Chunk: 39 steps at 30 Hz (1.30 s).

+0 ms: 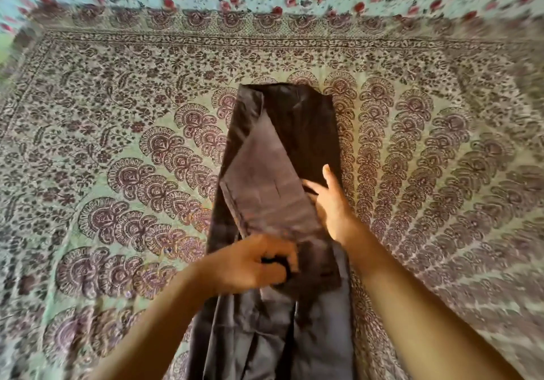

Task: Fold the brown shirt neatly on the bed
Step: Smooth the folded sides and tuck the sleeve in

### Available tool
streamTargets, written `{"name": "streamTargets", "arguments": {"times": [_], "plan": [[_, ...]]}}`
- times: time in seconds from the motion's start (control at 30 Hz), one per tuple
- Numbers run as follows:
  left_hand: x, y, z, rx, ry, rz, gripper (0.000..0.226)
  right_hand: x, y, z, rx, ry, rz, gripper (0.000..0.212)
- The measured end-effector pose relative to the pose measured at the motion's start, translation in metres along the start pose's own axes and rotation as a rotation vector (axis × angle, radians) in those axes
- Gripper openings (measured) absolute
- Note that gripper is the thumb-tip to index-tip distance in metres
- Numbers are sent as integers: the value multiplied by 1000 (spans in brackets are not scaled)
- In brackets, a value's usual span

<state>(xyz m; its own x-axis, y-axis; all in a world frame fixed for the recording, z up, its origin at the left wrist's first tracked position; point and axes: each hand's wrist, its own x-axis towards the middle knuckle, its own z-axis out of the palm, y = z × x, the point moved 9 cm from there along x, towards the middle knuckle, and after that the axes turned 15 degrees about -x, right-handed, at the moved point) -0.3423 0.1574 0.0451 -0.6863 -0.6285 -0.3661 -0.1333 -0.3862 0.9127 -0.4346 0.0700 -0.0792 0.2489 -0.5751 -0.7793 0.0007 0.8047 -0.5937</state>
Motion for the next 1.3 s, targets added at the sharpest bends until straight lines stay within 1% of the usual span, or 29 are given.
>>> {"name": "streamTargets", "arguments": {"times": [0.03, 0.07, 0.13, 0.17, 0.2, 0.27, 0.3, 0.33, 0.37, 0.4, 0.47, 0.53, 0.57, 0.6, 0.63, 0.7, 0.73, 0.77, 0.8, 0.87, 0.93, 1.0, 1.07, 1.1, 1.13, 1.2, 1.27, 1.3], "plan": [[-6, -14, 26, -5, -83, -65, 16, -12, 9, -5, -67, 13, 16, 60], [-13, -27, 50, 8, -151, -118, 15, -22, 17, -11, -156, 58, 6, 49], [-23, -51, 89, 67, -219, -179, 11, -41, 30, -23, -331, 174, -53, 32], [-26, -66, 100, 134, -214, -200, 13, -45, 36, -29, -384, 229, -95, 23], [-29, -80, 109, 230, -190, -230, 20, -48, 43, -37, -413, 287, -131, 22], [-33, -111, 116, 409, -111, -278, 37, -52, 62, -56, -403, 412, -116, 28], [-37, -126, 117, 457, -68, -318, 35, -55, 72, -65, -416, 465, -78, 30], [-40, -139, 116, 501, -25, -357, 28, -56, 81, -72, -426, 497, -50, 31], [-45, -150, 117, 532, 10, -387, 22, -57, 91, -78, -419, 500, -32, 30], [-47, -161, 118, 552, 17, -396, 22, -57, 101, -81, -406, 489, -29, 26], [-52, -181, 130, 477, -34, -395, 32, -58, 110, -83, -384, 471, -54, 18], [-56, -190, 141, 295, -77, -437, 59, -61, 113, -83, -396, 483, -92, 15], [-58, -192, 140, 209, -26, -457, 72, -61, 112, -85, -414, 506, -112, 16], [-58, -191, 133, 176, 77, -465, 75, -60, 111, -86, -439, 528, -128, 18], [-60, -192, 118, 194, 224, -471, 67, -59, 108, -87, -459, 546, -146, 18], [-66, -190, 86, 368, 513, -506, 41, -50, 107, -89, -509, 572, -160, 16], [-69, -192, 75, 451, 594, -559, 31, -48, 105, -90, -533, 587, -160, 16], [-72, -198, 71, 474, 624, -623, 25, -47, 105, -90, -543, 601, -162, 19], [-76, -207, 73, 442, 618, -687, 26, -49, 103, -90, -545, 609, -165, 22], [-82, -224, 84, 385, 579, -780, 37, -53, 104, -87, -546, 600, -172, 22], [-89, -232, 91, 343, 609, -812, 38, -55, 110, -84, -587, 569, -176, 25], [-88, -235, 98, 252, 639, -741, 29, -58, 114, -82, -707, 572, -208, 27], [-87, -233, 104, 99, 660, -660, 38, -60, 114, -82, -795, 618, -251, 28], [-90, -233, 104, 69, 669, -655, 40, -62, 112, -83, -799, 643, -280, 29], [-92, -234, 103, 103, 663, -672, 41, -64, 110, -82, -816, 668, -303, 31], [-99, -234, 101, 266, 603, -778, 41, -68, 106, -78, -917, 706, -343, 34], [-100, -231, 98, 368, 546, -841, 44, -72, 100, -75, -1024, 768, -357, 29], [-97, -224, 92, 403, 540, -847, 45, -74, 96, -76, -1035, 819, -342, 27]]}}
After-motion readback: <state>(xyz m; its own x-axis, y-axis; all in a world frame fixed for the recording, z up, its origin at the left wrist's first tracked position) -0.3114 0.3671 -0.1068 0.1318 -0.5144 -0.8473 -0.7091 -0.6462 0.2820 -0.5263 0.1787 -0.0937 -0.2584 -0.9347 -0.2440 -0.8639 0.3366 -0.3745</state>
